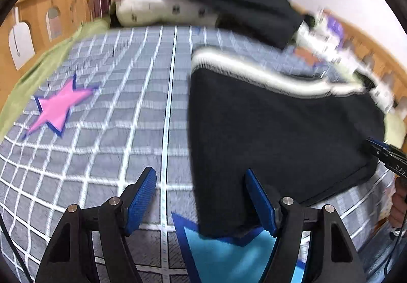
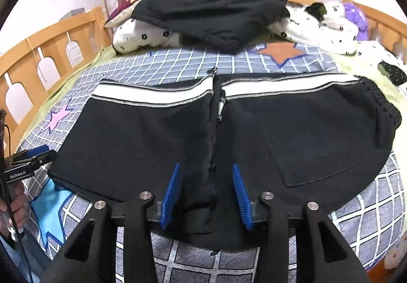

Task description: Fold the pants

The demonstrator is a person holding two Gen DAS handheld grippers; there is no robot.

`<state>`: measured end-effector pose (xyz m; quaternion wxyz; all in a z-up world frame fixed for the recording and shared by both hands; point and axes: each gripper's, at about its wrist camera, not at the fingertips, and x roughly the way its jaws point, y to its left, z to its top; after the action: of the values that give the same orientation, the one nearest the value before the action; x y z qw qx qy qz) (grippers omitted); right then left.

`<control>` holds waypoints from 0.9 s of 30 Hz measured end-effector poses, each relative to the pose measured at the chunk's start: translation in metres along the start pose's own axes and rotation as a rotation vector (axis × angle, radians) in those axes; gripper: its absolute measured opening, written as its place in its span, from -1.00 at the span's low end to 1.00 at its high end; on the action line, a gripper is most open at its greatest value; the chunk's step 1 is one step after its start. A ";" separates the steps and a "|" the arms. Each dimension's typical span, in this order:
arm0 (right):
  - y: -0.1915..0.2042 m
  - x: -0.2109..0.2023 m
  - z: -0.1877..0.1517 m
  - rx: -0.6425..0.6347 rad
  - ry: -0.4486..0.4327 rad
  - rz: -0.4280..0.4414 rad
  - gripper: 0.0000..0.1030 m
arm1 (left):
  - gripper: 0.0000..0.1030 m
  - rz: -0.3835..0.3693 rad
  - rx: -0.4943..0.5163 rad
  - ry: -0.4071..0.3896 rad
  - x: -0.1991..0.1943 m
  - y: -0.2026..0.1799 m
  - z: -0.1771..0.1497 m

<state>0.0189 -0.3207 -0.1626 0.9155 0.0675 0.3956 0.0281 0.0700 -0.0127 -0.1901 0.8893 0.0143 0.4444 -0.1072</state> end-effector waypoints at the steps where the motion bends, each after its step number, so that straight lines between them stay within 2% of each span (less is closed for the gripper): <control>1: 0.001 0.011 -0.003 -0.004 0.046 -0.022 -0.17 | 0.42 -0.007 -0.012 0.025 0.009 0.000 -0.003; 3: 0.004 0.031 -0.010 -0.036 0.109 -0.045 -0.17 | 0.45 -0.013 -0.033 0.012 0.008 0.003 -0.003; 5: 0.014 0.027 -0.007 -0.094 0.094 -0.078 -0.17 | 0.44 -0.023 -0.028 0.022 0.004 0.005 0.003; 8: 0.018 0.010 0.008 -0.116 0.036 -0.032 -0.16 | 0.41 -0.008 -0.059 -0.062 -0.009 0.015 0.012; 10: 0.021 0.009 0.028 -0.129 0.002 -0.002 -0.06 | 0.41 -0.006 -0.075 -0.075 -0.007 0.021 0.017; 15: 0.020 0.053 0.091 -0.182 0.016 -0.040 -0.04 | 0.41 -0.055 -0.153 -0.042 0.012 0.039 0.018; 18: 0.003 0.096 0.121 -0.122 0.086 -0.038 -0.04 | 0.41 -0.065 -0.157 -0.046 0.017 0.040 0.018; 21: -0.012 0.146 0.125 -0.057 0.282 0.057 -0.07 | 0.41 -0.048 -0.117 -0.060 0.017 0.032 0.017; 22: -0.012 0.149 0.125 -0.075 0.244 0.040 -0.36 | 0.41 -0.044 -0.110 -0.064 0.017 0.030 0.017; 24: -0.016 0.134 0.130 -0.058 0.148 0.081 -0.65 | 0.41 -0.055 -0.099 -0.076 0.016 0.028 0.016; 25: -0.021 0.119 0.135 -0.047 0.078 0.130 -0.69 | 0.41 -0.077 -0.095 -0.086 0.014 0.027 0.016; 27: -0.023 0.110 0.137 -0.064 0.031 0.144 -0.65 | 0.41 -0.089 -0.084 -0.086 0.017 0.023 0.018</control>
<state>0.1943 -0.3463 -0.1522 0.9066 0.0661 0.4027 0.1073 0.0984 0.0046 -0.1942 0.9017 -0.0474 0.4102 -0.1284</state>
